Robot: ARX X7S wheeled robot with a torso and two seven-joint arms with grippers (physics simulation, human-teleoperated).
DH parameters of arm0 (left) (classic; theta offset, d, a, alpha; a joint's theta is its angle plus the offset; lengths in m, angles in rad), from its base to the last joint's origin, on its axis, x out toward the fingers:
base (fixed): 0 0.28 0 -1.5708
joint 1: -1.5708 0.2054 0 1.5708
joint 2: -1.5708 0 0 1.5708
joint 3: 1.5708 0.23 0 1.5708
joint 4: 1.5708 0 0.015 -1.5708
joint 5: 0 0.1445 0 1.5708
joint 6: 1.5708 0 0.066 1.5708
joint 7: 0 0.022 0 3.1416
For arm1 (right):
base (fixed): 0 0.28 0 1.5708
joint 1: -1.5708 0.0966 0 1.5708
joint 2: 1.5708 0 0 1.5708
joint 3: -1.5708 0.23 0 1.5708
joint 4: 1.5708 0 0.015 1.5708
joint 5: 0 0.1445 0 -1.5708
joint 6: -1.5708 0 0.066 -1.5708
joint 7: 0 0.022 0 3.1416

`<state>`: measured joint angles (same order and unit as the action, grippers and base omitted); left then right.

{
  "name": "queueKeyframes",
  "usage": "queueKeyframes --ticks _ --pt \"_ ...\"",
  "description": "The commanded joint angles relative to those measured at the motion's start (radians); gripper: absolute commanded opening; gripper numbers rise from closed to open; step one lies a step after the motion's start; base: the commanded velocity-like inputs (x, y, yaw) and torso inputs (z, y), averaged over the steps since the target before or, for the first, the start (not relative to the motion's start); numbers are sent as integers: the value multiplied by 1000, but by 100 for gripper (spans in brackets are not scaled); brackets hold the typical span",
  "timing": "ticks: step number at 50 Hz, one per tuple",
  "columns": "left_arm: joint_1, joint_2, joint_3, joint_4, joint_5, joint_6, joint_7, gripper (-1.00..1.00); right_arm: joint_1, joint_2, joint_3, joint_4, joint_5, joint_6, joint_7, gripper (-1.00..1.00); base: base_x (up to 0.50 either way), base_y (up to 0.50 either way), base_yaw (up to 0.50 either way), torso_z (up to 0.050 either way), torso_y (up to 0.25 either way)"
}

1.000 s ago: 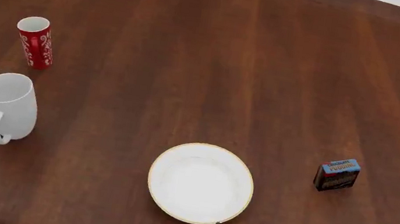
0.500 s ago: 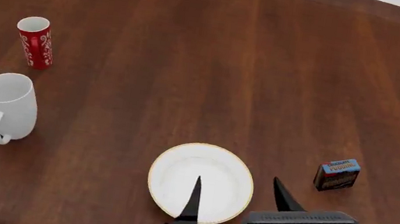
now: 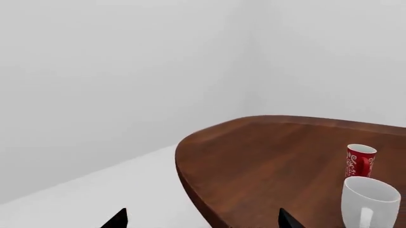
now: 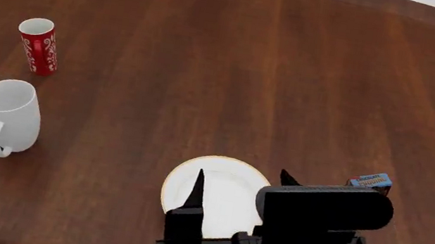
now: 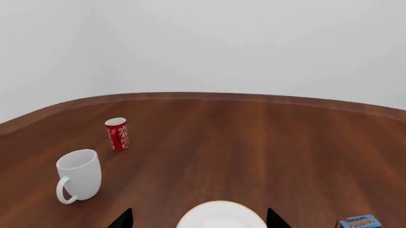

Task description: Put the white mug on the plate.

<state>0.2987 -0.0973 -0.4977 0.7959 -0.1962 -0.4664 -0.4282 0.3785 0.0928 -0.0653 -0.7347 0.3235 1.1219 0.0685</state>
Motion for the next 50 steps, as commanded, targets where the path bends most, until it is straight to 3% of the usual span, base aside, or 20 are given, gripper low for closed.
queueKeyframes --ticks 1,35,43,45,50 --pt "-3 -14 21 -25 -10 21 -6 100 70 -16 25 -1 51 88 8 100 0 0 0 0 0" --pt "-23 -32 74 -71 -2 76 -51 100 43 15 5 25 85 35 31 100 0 0 0 0 0" --pt "-80 -96 111 24 21 -32 -74 100 43 21 -2 38 92 17 30 100 0 0 0 0 0" --pt "-99 -124 96 92 18 -134 -90 100 43 21 -1 40 93 16 30 100 0 0 0 0 0" --pt "-103 -110 83 79 -11 -122 -85 100 41 23 -3 50 102 4 25 100 0 0 0 0 0"
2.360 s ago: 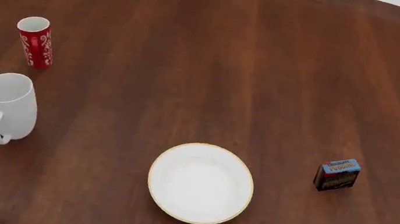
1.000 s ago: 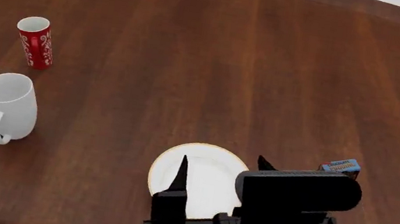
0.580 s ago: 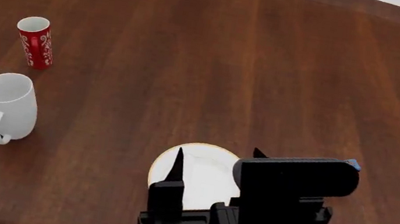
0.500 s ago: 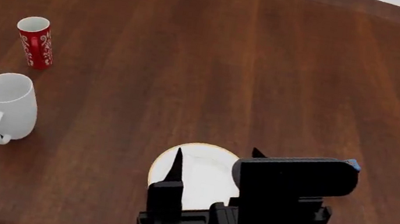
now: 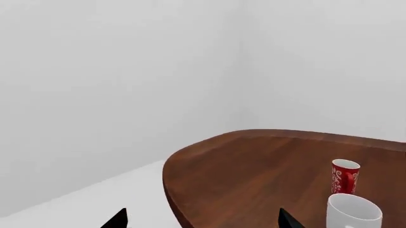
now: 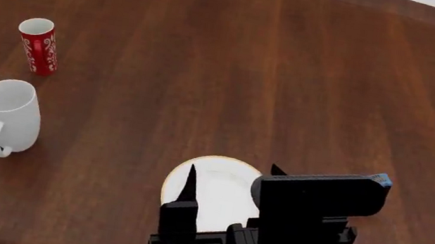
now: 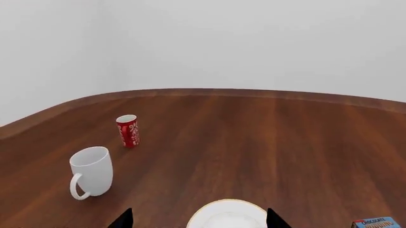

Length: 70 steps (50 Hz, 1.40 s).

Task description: Put the white mug on the plate.

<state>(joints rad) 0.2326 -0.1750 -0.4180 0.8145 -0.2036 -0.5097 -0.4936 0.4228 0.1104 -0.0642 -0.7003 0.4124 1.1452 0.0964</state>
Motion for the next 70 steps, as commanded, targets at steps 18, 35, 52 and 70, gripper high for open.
queueKeyframes --ticks 18,35,52,70 --pt "-29 -38 -1 54 -10 -73 -28 100 -9 13 -6 23 32 -38 7 100 149 276 0 0 0" --pt "-33 -44 5 50 -17 -74 -37 100 -19 18 0 33 52 -56 16 100 157 279 0 0 0" --pt "-28 -47 4 51 -28 -68 -44 100 -20 22 7 33 76 -59 29 100 158 258 0 0 0" --pt "-30 -53 9 48 -36 -66 -52 100 -17 28 12 34 99 -62 43 100 158 93 0 0 0"
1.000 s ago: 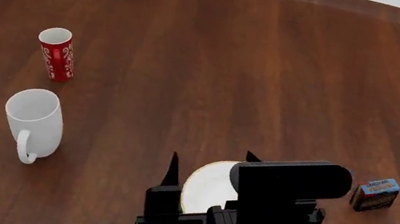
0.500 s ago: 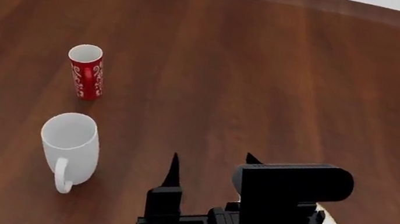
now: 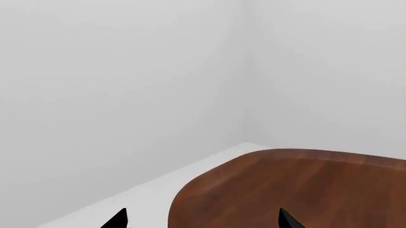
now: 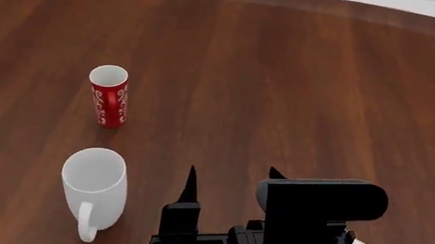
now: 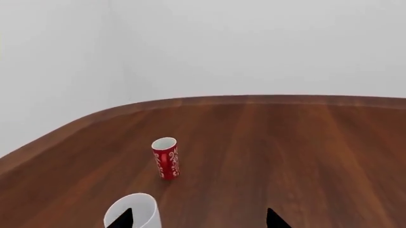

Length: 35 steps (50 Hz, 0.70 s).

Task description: Put the white mug on the plate.

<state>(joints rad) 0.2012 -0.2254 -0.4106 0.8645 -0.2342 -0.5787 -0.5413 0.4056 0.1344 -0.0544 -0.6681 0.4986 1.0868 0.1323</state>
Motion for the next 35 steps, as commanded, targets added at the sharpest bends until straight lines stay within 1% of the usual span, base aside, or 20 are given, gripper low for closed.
queueKeyframes --ticks 1,15,31,35 --pt "2 -2 3 -3 -5 4 -4 100 0 3 4 2 15 -4 7 100 156 8 0 0 0" --pt "3 -6 5 -6 -10 7 -12 100 -4 13 -7 4 24 -15 15 100 158 26 0 0 0" --pt "8 -11 4 -2 -16 7 -19 100 -12 18 -5 1 39 -18 30 100 155 182 0 0 0" --pt "6 -14 8 -4 -16 4 -21 100 -15 18 1 3 44 -22 33 100 134 9 0 0 4"
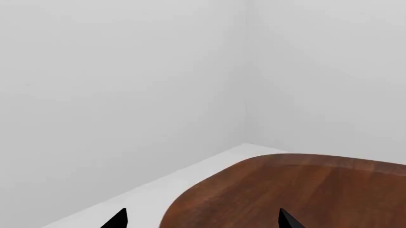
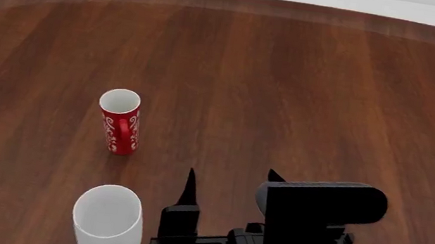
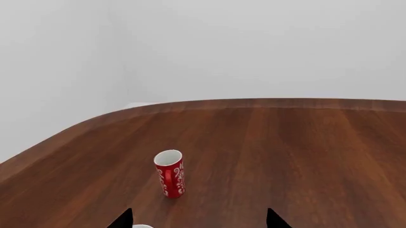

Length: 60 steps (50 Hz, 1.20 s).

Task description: Put the white mug on the plate.

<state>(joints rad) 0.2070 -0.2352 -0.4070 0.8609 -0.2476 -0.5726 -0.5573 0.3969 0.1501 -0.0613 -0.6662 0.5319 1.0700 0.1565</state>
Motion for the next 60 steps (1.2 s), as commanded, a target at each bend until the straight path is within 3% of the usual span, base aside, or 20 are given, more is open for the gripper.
queueKeyframes --ticks 1,27,60 --pt "0 -4 4 -2 -4 0 -5 100 -7 3 8 1 11 -7 10 100 105 0 0 0 0" --pt "-7 -36 25 17 5 -41 -24 100 -10 16 -2 -4 36 -17 24 100 -1 0 0 0 -30" --pt "4 -40 24 7 -6 -29 -33 100 2 27 -21 -9 69 -13 44 100 -1 0 0 0 -222"
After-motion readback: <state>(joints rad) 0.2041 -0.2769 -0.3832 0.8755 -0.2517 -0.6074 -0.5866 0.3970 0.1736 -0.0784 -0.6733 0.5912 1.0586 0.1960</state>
